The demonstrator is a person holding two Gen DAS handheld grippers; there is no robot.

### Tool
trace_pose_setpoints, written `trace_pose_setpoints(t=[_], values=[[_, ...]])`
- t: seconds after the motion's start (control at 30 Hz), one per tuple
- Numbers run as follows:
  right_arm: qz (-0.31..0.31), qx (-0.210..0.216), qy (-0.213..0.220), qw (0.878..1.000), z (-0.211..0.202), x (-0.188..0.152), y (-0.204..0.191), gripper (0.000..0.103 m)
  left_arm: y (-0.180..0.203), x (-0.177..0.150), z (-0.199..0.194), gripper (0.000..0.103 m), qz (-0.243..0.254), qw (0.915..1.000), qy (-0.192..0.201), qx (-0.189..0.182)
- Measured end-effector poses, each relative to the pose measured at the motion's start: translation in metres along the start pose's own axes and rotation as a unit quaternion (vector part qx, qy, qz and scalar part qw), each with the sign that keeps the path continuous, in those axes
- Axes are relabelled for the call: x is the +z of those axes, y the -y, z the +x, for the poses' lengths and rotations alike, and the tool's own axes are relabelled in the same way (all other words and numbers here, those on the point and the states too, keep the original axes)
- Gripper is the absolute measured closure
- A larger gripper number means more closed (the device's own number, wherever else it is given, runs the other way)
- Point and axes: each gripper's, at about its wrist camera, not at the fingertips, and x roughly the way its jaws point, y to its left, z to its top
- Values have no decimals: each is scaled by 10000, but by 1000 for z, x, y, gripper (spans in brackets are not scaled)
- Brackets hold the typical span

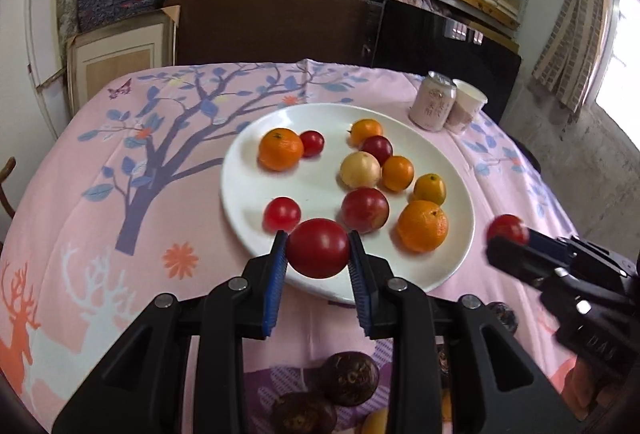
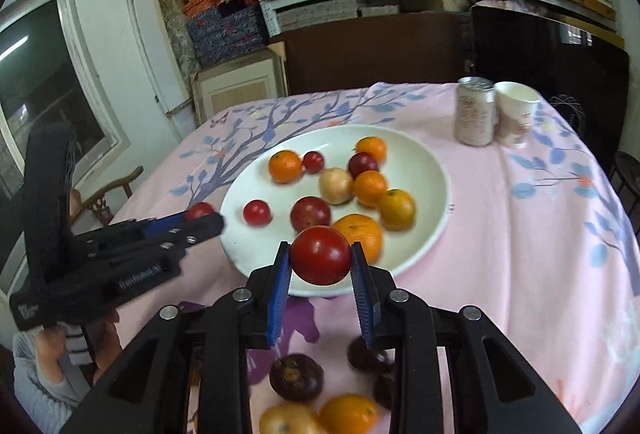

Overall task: Organize fruits
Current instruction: 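Lower both red tomatoes onto the plate and open both tools, then move both open tools back toward the fruit pile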

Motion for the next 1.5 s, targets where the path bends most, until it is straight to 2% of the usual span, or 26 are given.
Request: trace_pose_setpoints(t=[0.33,0.37,0.43,0.47,0.67,0.73,0.9,0.97,1.03,1.1,1.17,1.37,1.5], values=[[-242,-143,-253,9993,38,-5,-4,72,3,3,41,73,214,9994,-261,52],[-248,-149,-246,9993,40,-6,-5,72,4,2,43,68,233,9994,-271,35],[-247,-217,-226,9992,40,-8,-3,58,5,1,44,56,256,9994,-246,55],[-231,-215,-217,9993,40,-8,-2,58,5,1,43,49,258,9994,-226,109],[3,-89,84,9999,18,-6,8,56,-3,1,33,38,112,9998,-140,108],[100,-104,210,9997,8,-8,12,46,-6,-1,26,36,53,9999,-90,135],[702,33,473,9964,-12,-18,34,43,-20,-20,-4,25,-233,9997,51,108],[883,-122,523,9946,-20,-26,44,42,-22,-32,-10,22,-307,9995,-20,48],[1005,-306,586,9927,-29,-35,50,36,-21,-46,-12,22,-238,9996,-170,0],[1282,-306,658,9891,-38,-44,60,32,-15,-60,-14,22,-46,9995,-284,136],[1501,-292,685,9859,-43,-50,67,30,-11,-73,-22,22,92,9990,-257,351],[1889,-249,787,9785,-55,-63,79,22,-19,-99,-42,17,58,9983,-176,548],[1876,-235,780,9789,-56,-65,79,19,-18,-102,-41,17,103,9986,-204,481]])
